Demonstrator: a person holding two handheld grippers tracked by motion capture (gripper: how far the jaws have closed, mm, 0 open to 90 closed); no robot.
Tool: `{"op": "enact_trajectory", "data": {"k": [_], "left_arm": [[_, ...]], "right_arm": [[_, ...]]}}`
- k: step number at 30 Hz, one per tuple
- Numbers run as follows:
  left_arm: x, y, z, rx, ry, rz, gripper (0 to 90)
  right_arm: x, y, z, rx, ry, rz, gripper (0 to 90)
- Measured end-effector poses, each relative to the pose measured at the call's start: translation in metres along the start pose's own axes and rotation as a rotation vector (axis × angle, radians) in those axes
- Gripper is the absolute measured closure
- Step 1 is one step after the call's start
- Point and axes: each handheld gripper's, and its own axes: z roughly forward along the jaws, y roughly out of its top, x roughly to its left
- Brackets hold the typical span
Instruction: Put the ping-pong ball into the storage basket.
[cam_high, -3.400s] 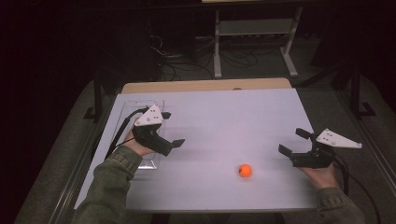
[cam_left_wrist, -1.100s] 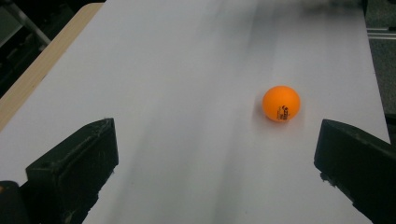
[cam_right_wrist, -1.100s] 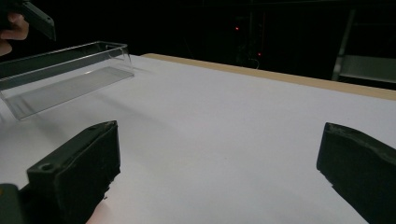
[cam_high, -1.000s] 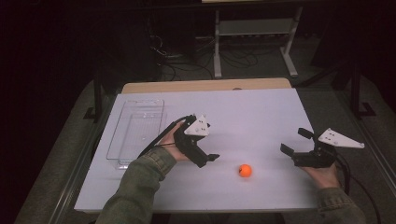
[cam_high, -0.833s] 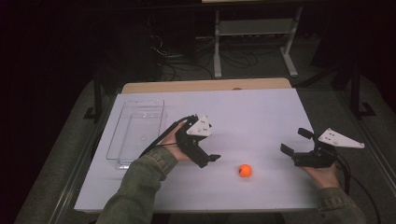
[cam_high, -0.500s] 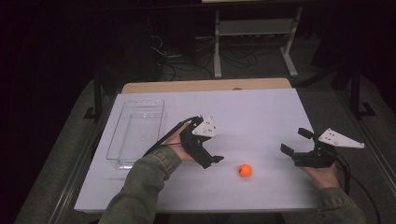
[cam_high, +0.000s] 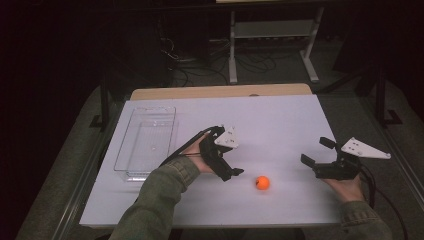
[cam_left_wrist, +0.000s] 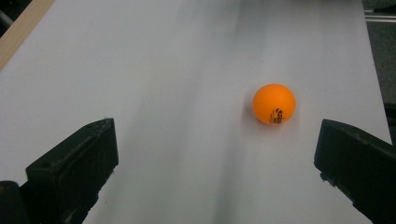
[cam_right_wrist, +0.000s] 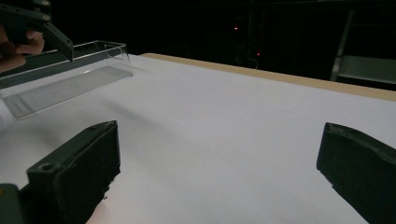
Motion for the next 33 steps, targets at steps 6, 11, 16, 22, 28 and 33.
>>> {"op": "enact_trajectory", "data": {"k": [6,11,16,22,28,33], "left_arm": [[0.0,0.001,0.006,0.018,-0.006,0.001,0.0],[0.0,0.002,0.01,0.032,-0.014,0.002,0.0],[-0.002,0.005,0.014,0.039,-0.018,0.011,0.0],[-0.004,0.007,0.021,0.058,-0.026,0.024,0.0],[-0.005,0.008,0.025,0.063,-0.035,0.028,0.0],[-0.006,0.008,0.03,0.069,-0.038,0.037,0.0]], "right_arm": [[0.0,0.0,0.0,0.001,-0.002,0.0,0.0],[0.0,0.0,0.0,0.001,-0.002,-0.001,0.0],[0.0,0.0,0.0,0.001,-0.001,0.001,0.0],[-0.001,0.0,0.0,-0.001,-0.001,0.0,0.0],[-0.001,0.0,0.0,-0.001,0.0,0.0,0.0],[-0.001,0.0,0.0,0.0,-0.001,0.001,0.0]]}}
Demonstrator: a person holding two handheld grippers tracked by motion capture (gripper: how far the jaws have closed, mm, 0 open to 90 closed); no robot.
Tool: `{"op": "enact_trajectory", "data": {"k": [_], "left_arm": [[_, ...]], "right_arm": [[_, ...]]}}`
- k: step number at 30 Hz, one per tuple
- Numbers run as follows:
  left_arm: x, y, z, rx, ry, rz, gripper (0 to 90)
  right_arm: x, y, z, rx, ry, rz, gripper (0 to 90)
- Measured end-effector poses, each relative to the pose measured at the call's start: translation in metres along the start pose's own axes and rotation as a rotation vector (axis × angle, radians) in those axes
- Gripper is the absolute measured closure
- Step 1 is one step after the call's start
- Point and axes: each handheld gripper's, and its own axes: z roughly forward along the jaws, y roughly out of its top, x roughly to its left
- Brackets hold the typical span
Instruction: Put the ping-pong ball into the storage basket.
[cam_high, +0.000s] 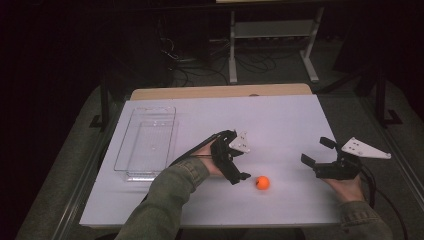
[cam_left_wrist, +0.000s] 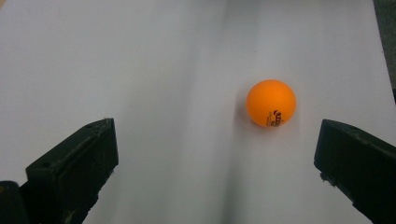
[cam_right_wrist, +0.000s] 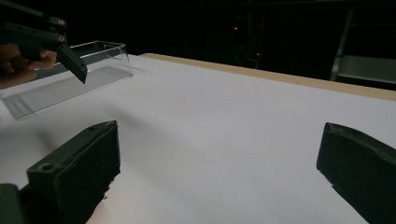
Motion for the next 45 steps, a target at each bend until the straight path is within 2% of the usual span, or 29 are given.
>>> {"op": "enact_trajectory", "data": {"k": [23,37,45], "left_arm": [[-0.008,0.009,0.026,0.034,-0.03,0.034,0.0],[-0.013,0.012,0.041,0.071,-0.061,0.058,0.0],[-0.013,0.012,0.047,0.083,-0.069,0.055,0.0]], "right_arm": [[0.0,0.0,0.0,0.007,0.002,-0.002,0.0],[-0.001,-0.001,0.0,0.01,0.004,-0.001,0.0],[-0.001,-0.001,0.001,0.015,0.007,0.0,0.0]]}}
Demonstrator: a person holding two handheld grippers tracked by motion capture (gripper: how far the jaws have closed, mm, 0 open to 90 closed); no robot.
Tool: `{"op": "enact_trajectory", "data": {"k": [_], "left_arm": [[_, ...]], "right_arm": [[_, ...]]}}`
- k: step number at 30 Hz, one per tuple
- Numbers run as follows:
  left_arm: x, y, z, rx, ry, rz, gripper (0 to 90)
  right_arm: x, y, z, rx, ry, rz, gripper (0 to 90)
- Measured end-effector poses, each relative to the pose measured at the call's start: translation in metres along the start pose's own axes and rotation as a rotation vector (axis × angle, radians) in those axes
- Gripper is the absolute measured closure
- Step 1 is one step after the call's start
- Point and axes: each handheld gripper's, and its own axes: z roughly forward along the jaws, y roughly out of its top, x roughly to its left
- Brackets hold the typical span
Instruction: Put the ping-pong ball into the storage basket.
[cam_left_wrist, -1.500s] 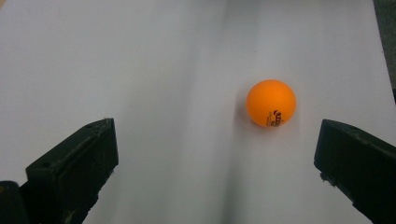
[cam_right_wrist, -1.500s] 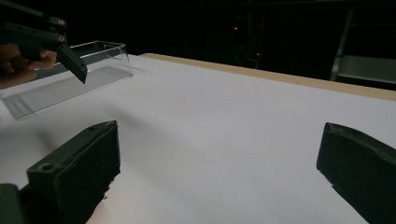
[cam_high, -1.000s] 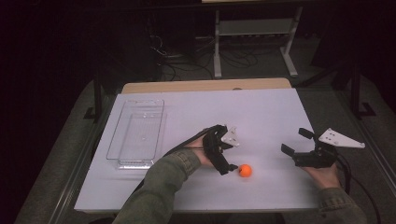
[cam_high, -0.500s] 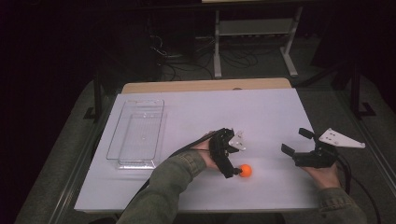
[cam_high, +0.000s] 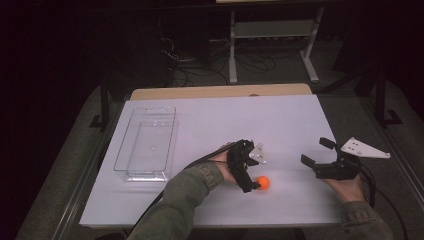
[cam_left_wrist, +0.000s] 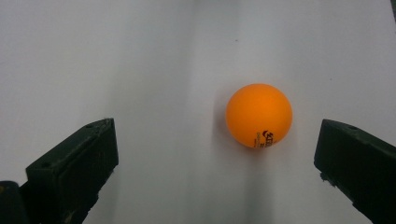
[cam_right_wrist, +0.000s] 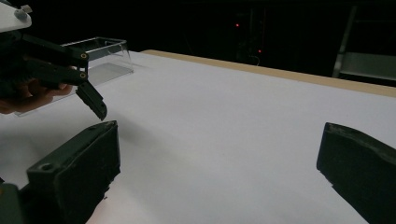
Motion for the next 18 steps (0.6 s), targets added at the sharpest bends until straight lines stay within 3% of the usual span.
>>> {"op": "enact_trajectory", "data": {"k": [7,18], "left_arm": [[-0.002,0.001,0.007,0.017,-0.023,-0.002,0.0],[-0.007,0.005,0.02,0.075,-0.057,0.031,0.1]], "right_arm": [[0.001,0.0,0.0,0.001,-0.001,-0.002,0.0],[0.001,0.0,0.001,0.005,0.002,-0.001,0.0]]}}
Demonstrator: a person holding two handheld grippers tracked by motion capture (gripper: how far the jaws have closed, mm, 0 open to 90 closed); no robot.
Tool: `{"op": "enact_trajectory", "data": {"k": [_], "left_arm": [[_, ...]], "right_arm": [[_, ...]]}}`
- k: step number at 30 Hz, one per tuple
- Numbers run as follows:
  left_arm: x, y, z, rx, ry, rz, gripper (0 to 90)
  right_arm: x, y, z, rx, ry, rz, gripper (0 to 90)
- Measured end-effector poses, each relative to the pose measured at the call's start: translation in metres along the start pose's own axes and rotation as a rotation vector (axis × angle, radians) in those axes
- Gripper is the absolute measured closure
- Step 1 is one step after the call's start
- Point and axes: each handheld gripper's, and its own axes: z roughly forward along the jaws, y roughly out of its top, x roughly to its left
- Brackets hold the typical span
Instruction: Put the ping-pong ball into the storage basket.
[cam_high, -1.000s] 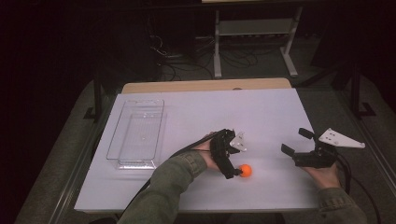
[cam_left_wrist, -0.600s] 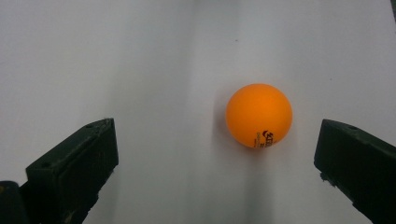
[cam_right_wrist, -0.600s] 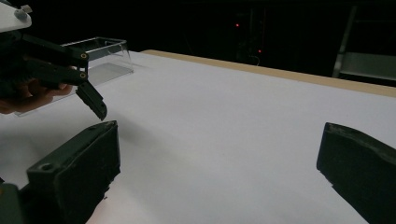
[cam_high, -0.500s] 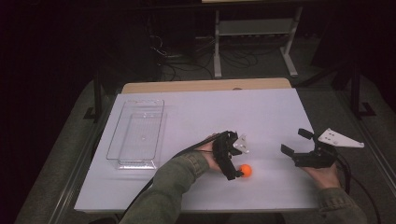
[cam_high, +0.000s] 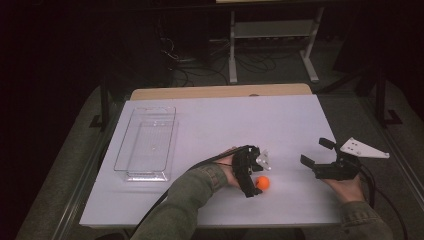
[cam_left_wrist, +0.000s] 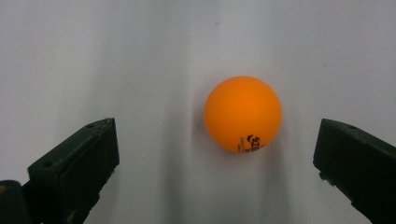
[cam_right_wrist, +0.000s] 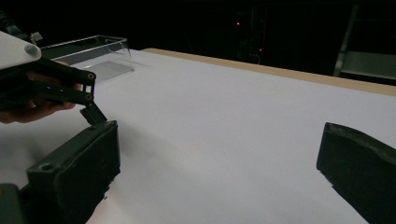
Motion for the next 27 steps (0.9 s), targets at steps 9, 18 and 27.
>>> {"op": "enact_trajectory", "data": {"k": [9,18,27], "left_arm": [[-0.002,0.0059,0.0034,0.01,-0.024,0.015,9.3],[-0.0042,0.0068,0.0062,0.022,-0.034,0.032,21.1],[-0.0052,0.0076,0.0086,0.028,-0.042,0.045,32.2]], "right_arm": [[-0.0007,0.0,-0.0003,-0.002,0.002,0.003,0.0],[-0.0009,0.0,-0.0004,-0.001,0.002,0.002,0.0],[-0.0009,0.0,-0.0005,0.0,0.001,0.004,0.0]]}}
